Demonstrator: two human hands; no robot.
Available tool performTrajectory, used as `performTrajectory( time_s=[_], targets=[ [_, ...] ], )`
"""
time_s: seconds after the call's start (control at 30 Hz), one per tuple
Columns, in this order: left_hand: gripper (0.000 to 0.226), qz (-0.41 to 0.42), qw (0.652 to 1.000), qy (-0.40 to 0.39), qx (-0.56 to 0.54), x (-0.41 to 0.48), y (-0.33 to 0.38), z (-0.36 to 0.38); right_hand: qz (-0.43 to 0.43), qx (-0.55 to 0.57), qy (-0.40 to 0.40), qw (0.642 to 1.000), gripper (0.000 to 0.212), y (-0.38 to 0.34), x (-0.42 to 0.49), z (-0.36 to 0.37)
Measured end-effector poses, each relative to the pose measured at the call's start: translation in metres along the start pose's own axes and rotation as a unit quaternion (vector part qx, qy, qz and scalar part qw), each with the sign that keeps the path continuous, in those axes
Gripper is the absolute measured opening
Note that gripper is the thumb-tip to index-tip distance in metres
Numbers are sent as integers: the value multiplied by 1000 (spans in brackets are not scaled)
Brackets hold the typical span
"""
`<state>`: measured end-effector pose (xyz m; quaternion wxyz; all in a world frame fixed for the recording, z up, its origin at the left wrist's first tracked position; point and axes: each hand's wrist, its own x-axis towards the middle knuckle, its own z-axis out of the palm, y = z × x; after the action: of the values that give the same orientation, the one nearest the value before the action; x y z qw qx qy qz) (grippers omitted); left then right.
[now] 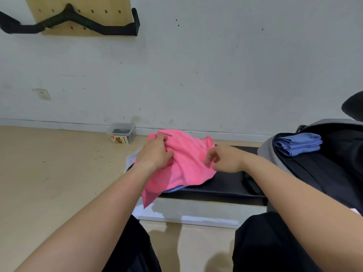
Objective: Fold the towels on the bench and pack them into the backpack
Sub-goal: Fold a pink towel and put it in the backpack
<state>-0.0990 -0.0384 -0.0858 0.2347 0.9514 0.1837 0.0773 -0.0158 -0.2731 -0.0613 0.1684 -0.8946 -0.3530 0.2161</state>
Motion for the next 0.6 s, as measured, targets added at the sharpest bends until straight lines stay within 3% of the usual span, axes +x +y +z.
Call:
performTrajectory(
  time_s=[0.13, 0.23, 0.3, 0.37, 0.47, 0.53, 0.6],
  targets=[
    [31, 12, 1000, 12, -6, -5, 8, -4, 8, 6, 104, 995, 25, -10, 7, 7],
    [13, 70, 997, 35, -21, -18, 16, -10, -1, 4, 157, 988, 43, -17, 18, 9],
    [13, 89, 994, 41, -43, -26, 16, -14, -18, -28, 141, 989, 59, -25, 24, 10],
    [18, 92, 993, 45, -66, -33, 14, -19, -26, -49, 106, 993, 57, -32, 28, 12],
    [23, 91, 989, 56, -102, -42, 8, -22, -32, -76, 94, 992, 9, -38, 30, 15],
    [23, 93, 987, 53, -124, -46, 1, -22, -45, -59, 106, 992, 29, -38, 27, 14],
    [27, 103, 987, 28, -123, -49, -4, -21, -65, 0, 126, 990, 35, -36, 24, 10]
  ],
)
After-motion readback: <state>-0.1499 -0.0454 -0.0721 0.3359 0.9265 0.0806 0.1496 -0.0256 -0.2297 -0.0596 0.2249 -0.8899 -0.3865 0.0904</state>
